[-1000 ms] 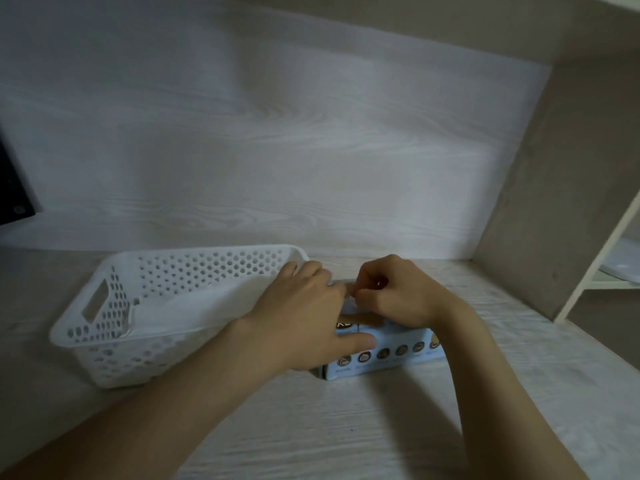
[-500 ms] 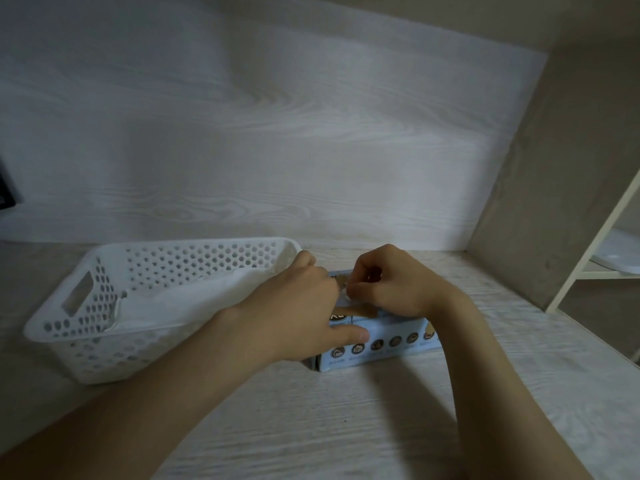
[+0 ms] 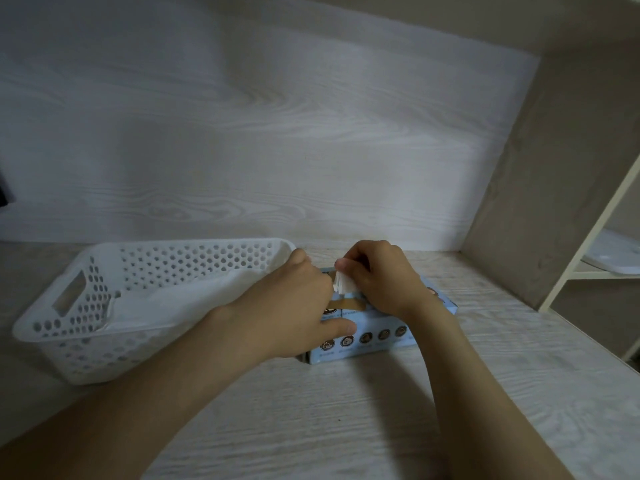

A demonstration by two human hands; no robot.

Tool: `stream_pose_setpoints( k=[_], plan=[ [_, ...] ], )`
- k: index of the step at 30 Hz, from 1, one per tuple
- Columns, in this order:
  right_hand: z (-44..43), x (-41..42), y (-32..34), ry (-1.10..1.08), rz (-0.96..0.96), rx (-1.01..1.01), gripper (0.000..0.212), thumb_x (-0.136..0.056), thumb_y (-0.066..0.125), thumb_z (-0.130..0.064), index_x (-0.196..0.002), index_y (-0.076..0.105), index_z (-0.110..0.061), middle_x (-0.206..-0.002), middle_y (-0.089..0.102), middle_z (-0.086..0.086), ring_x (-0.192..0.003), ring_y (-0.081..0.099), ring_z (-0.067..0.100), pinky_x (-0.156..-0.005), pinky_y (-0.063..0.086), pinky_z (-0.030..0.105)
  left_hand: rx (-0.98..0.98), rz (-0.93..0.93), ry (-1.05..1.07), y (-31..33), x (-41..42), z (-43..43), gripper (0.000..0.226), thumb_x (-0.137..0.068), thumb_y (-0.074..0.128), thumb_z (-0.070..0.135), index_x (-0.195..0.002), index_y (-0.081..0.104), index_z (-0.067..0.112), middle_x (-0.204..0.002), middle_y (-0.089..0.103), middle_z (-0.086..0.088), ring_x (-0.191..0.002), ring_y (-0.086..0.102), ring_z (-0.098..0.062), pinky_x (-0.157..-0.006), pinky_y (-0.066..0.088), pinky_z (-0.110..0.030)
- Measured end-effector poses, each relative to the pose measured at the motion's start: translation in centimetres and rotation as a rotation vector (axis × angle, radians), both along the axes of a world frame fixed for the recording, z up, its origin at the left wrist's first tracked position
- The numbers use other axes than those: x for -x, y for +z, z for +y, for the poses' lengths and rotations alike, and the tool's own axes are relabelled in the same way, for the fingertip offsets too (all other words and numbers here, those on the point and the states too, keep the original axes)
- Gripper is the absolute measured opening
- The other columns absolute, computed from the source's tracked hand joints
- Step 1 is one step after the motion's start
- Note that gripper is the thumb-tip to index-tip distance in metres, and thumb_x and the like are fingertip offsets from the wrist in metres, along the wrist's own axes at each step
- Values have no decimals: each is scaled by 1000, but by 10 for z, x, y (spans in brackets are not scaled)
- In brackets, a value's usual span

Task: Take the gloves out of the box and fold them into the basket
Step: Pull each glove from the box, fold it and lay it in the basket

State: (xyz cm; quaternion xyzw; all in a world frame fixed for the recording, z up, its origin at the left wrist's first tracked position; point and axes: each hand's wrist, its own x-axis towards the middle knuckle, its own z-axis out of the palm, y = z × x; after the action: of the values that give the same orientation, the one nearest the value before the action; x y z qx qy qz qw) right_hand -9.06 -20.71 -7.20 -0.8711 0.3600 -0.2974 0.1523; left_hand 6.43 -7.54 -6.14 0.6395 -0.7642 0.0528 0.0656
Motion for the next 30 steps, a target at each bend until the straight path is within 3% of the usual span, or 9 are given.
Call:
stream_pose_setpoints(
  k=[6, 13, 16, 21, 23, 26, 30],
  plan=[
    [2, -6, -2, -69, -156, -3, 23, -106, 63, -34, -92, 65, -16, -77, 63, -10, -72, 58, 2, -61, 42, 9, 27, 16, 4, -1, 0, 0, 56, -92, 49, 77, -95, 67, 23, -89, 59, 5, -108, 41, -15, -92, 50, -34],
    [-3, -7, -5, -182, -331, -78, 33, -108, 58, -37, -84, 58, -14, -74, 59, -5, -70, 54, 9, -62, 37, 21, 23, 69, -17, -3, -2, -2, 55, -89, 53, 76, -105, 68, 26, -97, 60, 6, -122, 41, -16, -100, 50, -38],
    [-2, -5, -3, -184, -387, -136, 40, -107, 60, -36, -78, 61, -8, -70, 63, 4, -66, 56, 15, -64, 45, 29, 16, 70, -11, -3, -2, -2, 56, -90, 53, 75, -107, 68, 24, -98, 61, 5, -126, 40, -16, -101, 50, -39],
    [5, 8, 8, -18, -378, -406, 32, -105, 65, -34, -95, 79, -8, -94, 78, 17, -87, 74, 31, -85, 60, 44, 10, 31, -1, -5, -1, -3, 58, -89, 48, 78, -99, 68, 24, -91, 60, 6, -116, 38, -15, -93, 53, -38],
    [6, 15, 13, 60, -330, -516, 19, -96, 76, -32, -101, 80, -13, -98, 80, 9, -95, 77, 27, -87, 63, 41, -1, 38, -3, -6, -2, -3, 59, -89, 46, 79, -101, 68, 26, -94, 62, 7, -117, 37, -15, -95, 52, -38],
    [7, 23, 15, 249, -168, -483, 19, -87, 83, -10, -107, 79, -9, -101, 81, 4, -98, 78, 20, -86, 62, 32, -10, 21, -3, -6, -2, -2, 61, -88, 44, 79, -105, 68, 25, -96, 62, 7, -120, 37, -17, -98, 50, -39],
    [3, 23, 7, 302, -286, -438, 8, -93, 78, -5, -99, 80, 1, -95, 82, 9, -93, 79, 24, -81, 61, 29, -14, 73, 18, 0, 3, 4, 43, -93, 54, 71, -89, 54, 28, -92, 56, 6, -124, 36, -17, -98, 50, -40]
  ],
)
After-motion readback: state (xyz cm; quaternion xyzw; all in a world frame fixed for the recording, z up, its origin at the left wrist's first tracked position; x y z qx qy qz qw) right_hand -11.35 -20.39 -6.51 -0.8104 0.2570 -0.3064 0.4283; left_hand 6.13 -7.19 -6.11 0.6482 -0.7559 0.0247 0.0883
